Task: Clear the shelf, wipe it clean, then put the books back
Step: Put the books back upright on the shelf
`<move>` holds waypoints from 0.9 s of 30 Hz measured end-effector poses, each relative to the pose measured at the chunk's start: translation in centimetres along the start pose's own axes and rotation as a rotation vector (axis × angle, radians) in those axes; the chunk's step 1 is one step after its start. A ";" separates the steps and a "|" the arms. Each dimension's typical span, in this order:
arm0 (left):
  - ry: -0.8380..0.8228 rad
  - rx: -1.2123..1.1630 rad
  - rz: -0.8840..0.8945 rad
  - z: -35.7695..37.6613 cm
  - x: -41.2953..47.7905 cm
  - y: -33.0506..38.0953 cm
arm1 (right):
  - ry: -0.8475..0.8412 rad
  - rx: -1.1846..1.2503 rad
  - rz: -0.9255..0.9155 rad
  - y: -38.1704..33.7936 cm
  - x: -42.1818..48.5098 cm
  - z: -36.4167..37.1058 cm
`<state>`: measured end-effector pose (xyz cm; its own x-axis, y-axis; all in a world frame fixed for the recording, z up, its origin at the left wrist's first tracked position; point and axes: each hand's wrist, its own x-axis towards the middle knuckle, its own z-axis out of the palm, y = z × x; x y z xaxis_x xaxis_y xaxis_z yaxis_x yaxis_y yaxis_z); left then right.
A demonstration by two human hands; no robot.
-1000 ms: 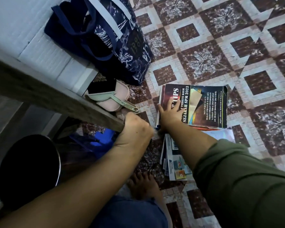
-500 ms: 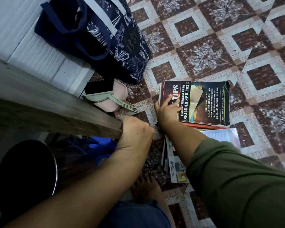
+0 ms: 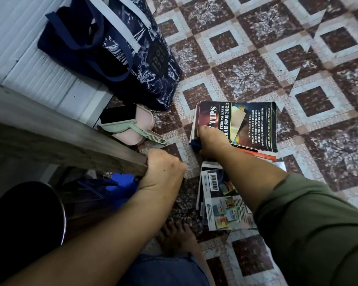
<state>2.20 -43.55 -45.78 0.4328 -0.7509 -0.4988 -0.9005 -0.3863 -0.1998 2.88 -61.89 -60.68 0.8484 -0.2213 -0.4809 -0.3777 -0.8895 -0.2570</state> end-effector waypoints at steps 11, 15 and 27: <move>0.309 0.174 -0.061 -2.4 1.0 0.7 | 0.010 -0.173 -0.173 2.8 -3.3 -14.8; 0.227 0.068 0.059 -2.8 0.7 0.8 | 0.011 -0.202 -0.230 0.9 -5.0 -15.9; 0.226 0.127 0.121 -1.5 0.3 0.3 | 0.065 -0.120 0.176 6.7 -6.2 -7.5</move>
<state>2.17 -44.70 -44.72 0.3077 -0.8932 -0.3280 -0.9381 -0.2272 -0.2613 -2.17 -69.47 -53.16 0.7965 -0.3995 -0.4539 -0.4787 -0.8752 -0.0697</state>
